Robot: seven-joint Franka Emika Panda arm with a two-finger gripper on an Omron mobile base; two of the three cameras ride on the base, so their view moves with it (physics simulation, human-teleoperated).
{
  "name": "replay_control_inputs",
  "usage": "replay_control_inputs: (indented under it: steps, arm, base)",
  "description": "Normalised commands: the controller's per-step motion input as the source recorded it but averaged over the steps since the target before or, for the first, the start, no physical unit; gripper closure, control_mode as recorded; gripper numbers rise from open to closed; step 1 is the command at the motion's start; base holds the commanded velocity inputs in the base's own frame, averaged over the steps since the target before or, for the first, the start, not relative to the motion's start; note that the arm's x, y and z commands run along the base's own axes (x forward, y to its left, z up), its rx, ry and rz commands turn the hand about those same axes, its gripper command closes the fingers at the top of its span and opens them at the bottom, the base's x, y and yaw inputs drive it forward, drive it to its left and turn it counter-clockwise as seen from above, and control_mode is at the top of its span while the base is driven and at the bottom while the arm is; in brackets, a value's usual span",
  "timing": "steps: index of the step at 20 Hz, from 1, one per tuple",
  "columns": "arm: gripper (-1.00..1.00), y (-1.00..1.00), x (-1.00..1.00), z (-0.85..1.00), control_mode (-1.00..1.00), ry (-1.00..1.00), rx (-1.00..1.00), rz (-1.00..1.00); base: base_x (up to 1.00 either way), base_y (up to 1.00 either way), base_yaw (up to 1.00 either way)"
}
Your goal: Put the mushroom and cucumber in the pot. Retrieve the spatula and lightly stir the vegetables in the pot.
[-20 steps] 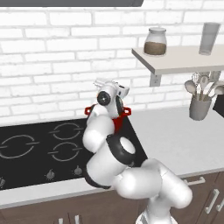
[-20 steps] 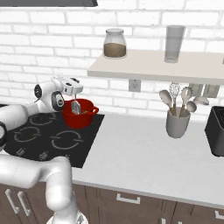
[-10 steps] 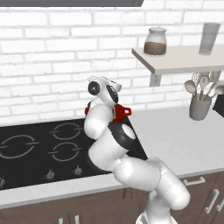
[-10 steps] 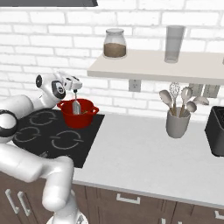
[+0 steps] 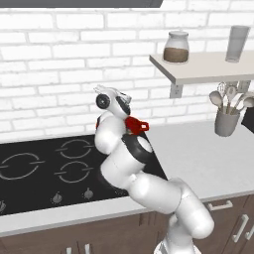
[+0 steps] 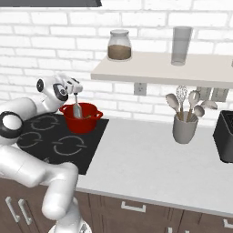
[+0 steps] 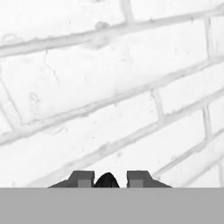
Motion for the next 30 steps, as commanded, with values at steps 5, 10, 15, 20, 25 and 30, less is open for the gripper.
replay_control_inputs:
  steps: [5, 10, 15, 20, 25, 30]
  arm:
    - [1.0, 0.02, 0.22, -0.01, -1.0, -0.21, 0.14, 0.28]
    - [1.0, -0.08, 0.41, -0.22, -1.0, -0.02, 0.04, 0.13]
    - [1.0, -0.14, -0.06, -0.04, -1.0, 0.05, 0.0, 0.0]
    - [1.0, -0.03, -0.43, 0.03, -1.0, 0.18, 0.09, 0.0]
    - [1.0, 0.12, -0.43, 0.06, -1.0, 0.16, 0.16, 0.0]
    - [1.0, 0.4, 0.07, 0.27, -1.0, 0.03, 0.13, 0.0]
  base:
    - [0.0, 0.0, 0.0]
    - [0.0, 0.0, 0.0]
    - [0.0, 0.0, 0.0]
    - [0.0, 0.0, 0.0]
    - [0.0, 0.0, 0.0]
    - [0.0, 0.0, 0.0]
